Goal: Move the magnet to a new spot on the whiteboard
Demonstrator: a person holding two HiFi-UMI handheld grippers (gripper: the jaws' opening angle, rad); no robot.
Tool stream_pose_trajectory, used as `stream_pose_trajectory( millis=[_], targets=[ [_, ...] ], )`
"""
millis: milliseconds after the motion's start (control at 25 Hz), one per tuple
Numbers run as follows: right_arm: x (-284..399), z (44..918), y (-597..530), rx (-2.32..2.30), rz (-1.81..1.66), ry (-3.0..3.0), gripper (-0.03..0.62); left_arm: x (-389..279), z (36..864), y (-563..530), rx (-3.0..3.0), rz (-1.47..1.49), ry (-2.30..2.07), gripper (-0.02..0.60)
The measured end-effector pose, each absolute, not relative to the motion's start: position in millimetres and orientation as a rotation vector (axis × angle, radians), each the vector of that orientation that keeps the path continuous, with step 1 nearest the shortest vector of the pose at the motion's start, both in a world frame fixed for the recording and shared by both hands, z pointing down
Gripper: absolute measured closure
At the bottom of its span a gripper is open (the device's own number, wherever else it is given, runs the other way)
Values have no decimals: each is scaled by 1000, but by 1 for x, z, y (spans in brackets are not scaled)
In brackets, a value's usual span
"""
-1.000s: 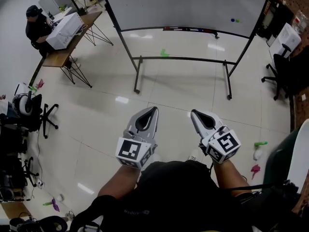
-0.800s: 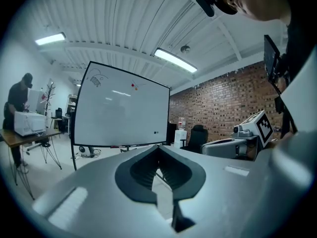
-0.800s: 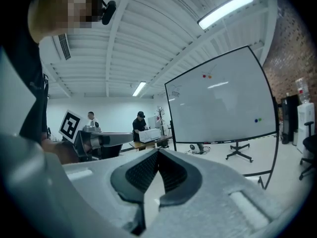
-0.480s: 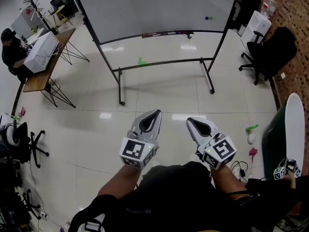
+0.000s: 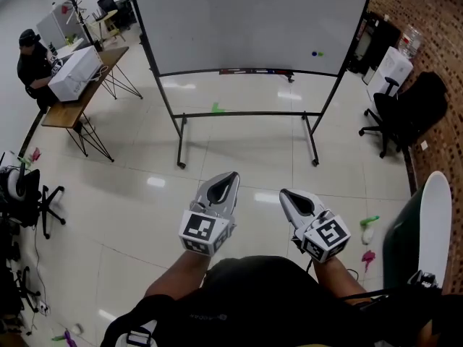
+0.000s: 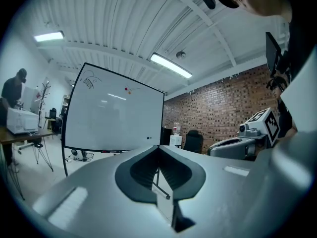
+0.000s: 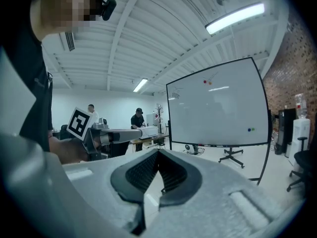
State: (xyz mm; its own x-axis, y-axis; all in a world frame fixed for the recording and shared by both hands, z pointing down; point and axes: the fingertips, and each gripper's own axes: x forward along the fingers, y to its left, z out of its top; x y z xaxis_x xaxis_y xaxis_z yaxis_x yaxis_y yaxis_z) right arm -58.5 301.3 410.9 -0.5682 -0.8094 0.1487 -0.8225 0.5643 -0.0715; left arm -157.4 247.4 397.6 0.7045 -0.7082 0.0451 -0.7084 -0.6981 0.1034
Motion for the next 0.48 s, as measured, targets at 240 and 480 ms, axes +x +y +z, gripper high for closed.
stream_pose_trajectory(
  millis=[240,480],
  targets=[
    [-30,410,310,1401,191,-2718,594,-123,394,267,2826,19,-1174,565],
    [-20,412,319,1419,199,-2728,594,-117,396,271,2829,50,-1197,565]
  ],
)
